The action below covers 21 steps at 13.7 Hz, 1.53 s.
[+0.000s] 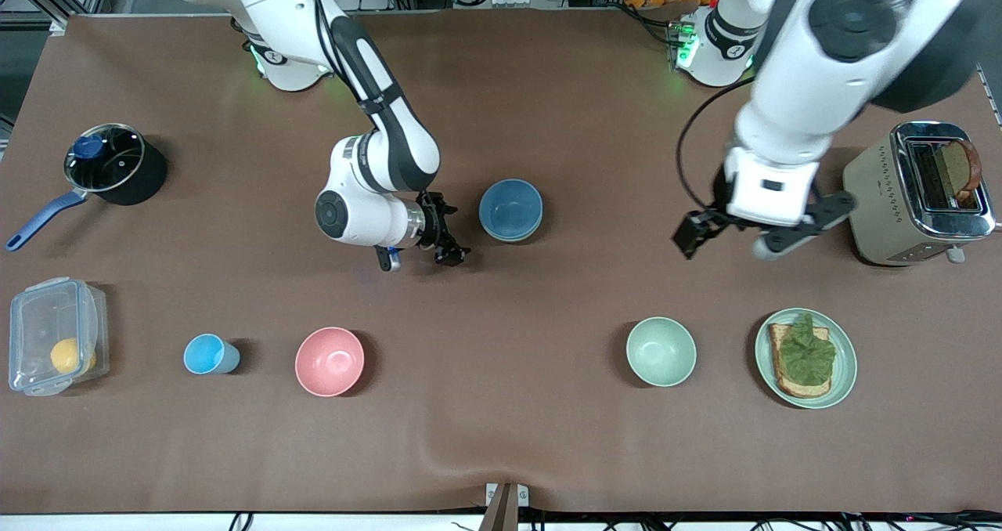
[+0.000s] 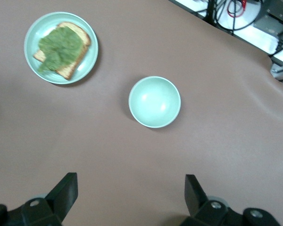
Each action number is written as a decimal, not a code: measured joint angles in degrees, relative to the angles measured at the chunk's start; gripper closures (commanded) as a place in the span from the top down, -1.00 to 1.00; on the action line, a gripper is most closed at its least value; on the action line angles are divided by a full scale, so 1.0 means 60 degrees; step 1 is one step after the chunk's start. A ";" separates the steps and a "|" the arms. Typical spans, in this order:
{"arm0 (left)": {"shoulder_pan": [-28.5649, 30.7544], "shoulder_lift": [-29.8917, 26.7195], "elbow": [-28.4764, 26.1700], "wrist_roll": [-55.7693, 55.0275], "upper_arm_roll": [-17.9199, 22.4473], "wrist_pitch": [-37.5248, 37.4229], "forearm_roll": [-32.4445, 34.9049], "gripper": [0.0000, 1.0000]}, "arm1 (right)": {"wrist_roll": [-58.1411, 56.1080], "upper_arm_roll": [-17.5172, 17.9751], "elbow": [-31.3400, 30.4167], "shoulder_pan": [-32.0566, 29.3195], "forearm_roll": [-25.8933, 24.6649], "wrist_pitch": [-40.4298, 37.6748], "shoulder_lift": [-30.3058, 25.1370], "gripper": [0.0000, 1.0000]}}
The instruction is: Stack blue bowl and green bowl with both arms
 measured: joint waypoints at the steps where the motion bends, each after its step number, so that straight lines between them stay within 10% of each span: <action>1: 0.0185 -0.0017 0.0108 0.0222 0.0000 -0.0168 -0.0114 1.00 | -0.0020 -0.0106 0.0007 0.0000 -0.0097 -0.0112 -0.0118 1.00; 10: 0.1386 -0.0861 0.0271 0.4657 0.0574 -0.1566 -0.0937 1.00 | -0.0030 -0.0948 0.0057 -0.0011 -0.0864 -0.1669 -0.0726 1.00; 21: 0.1142 -0.1413 0.0270 0.7595 0.1207 -0.1957 -0.0862 1.00 | -0.2082 -0.4221 0.1625 -0.0059 -0.2621 -0.6662 -0.1551 1.00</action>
